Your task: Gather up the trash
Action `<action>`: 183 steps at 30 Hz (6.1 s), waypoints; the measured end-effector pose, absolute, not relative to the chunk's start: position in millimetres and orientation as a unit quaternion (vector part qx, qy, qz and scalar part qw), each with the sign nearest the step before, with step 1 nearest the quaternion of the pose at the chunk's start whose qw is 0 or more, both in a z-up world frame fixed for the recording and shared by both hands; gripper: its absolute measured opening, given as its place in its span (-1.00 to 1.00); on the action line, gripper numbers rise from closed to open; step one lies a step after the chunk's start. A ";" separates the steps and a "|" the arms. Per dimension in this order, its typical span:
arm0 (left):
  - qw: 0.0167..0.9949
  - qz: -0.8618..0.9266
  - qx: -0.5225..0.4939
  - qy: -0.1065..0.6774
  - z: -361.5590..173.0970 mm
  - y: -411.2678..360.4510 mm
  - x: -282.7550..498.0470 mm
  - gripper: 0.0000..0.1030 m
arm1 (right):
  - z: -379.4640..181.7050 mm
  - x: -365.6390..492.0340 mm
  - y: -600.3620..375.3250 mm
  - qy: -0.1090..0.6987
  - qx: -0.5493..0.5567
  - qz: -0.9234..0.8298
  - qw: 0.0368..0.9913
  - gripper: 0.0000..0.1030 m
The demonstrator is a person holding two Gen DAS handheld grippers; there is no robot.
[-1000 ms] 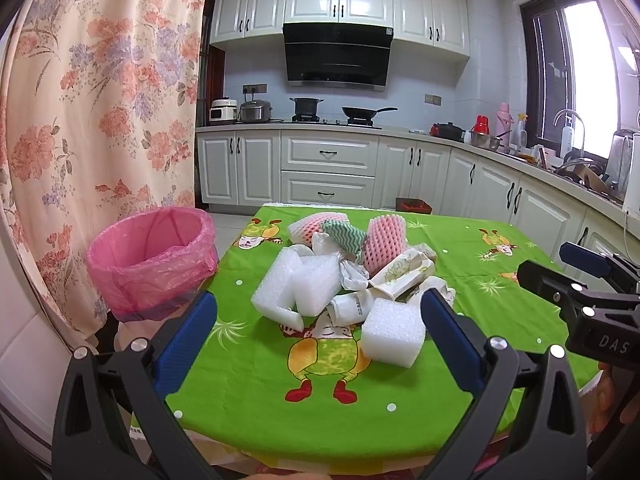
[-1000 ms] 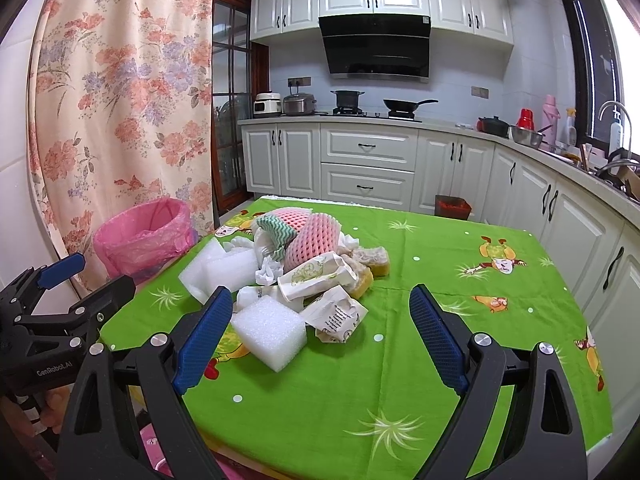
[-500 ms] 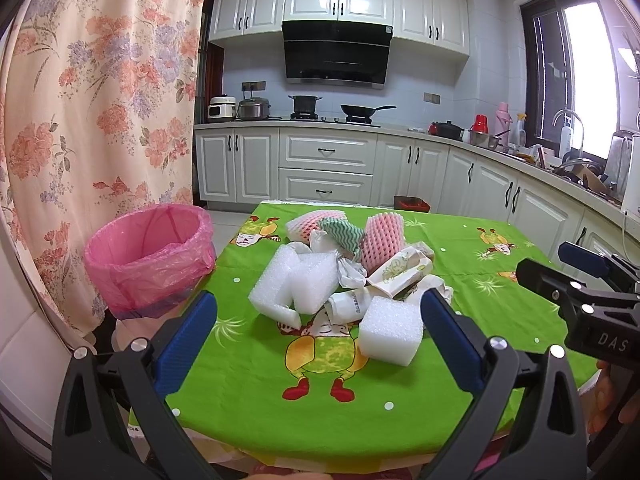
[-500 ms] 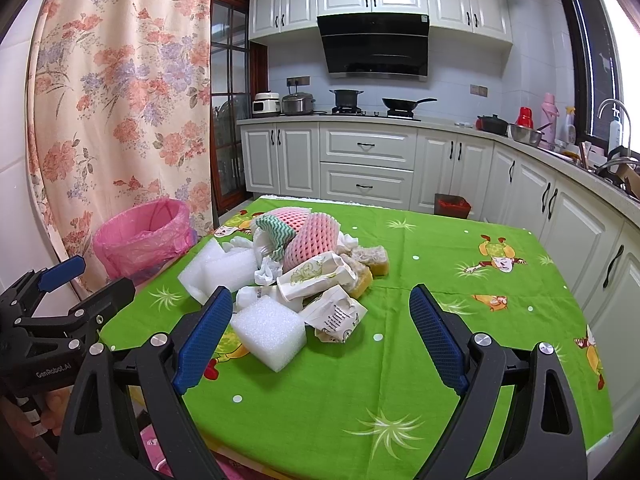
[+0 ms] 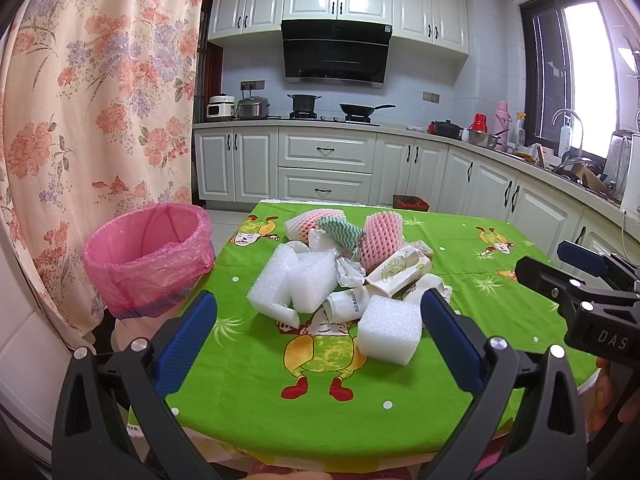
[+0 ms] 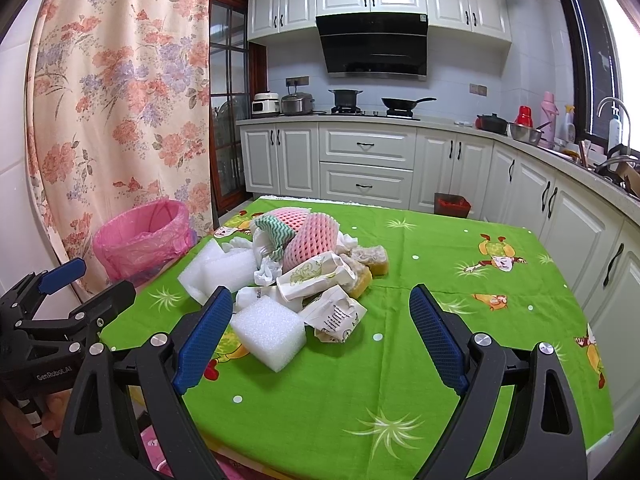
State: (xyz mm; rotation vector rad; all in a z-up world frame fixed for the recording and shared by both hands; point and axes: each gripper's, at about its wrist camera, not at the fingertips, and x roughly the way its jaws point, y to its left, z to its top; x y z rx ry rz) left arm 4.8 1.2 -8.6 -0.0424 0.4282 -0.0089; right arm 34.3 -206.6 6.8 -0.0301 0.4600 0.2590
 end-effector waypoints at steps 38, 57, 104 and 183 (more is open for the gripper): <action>0.975 -0.006 -0.021 0.220 -15.3 4.0 5.4 0.91 | -2.7 35.7 -202.0 0.232 -0.012 0.129 0.964 0.64; 0.950 0.055 -0.076 0.299 -78.2 81.6 61.0 0.91 | -83.3 113.4 -141.8 0.340 -0.054 0.189 0.920 0.64; 0.928 -0.039 0.018 0.370 -93.4 47.4 183.2 -0.06 | -62.3 167.0 -162.3 0.325 0.013 0.257 0.910 0.41; 0.951 0.170 -0.081 0.247 -27.8 209.6 127.4 0.91 | -20.4 245.6 19.2 0.287 -0.044 0.345 0.893 0.65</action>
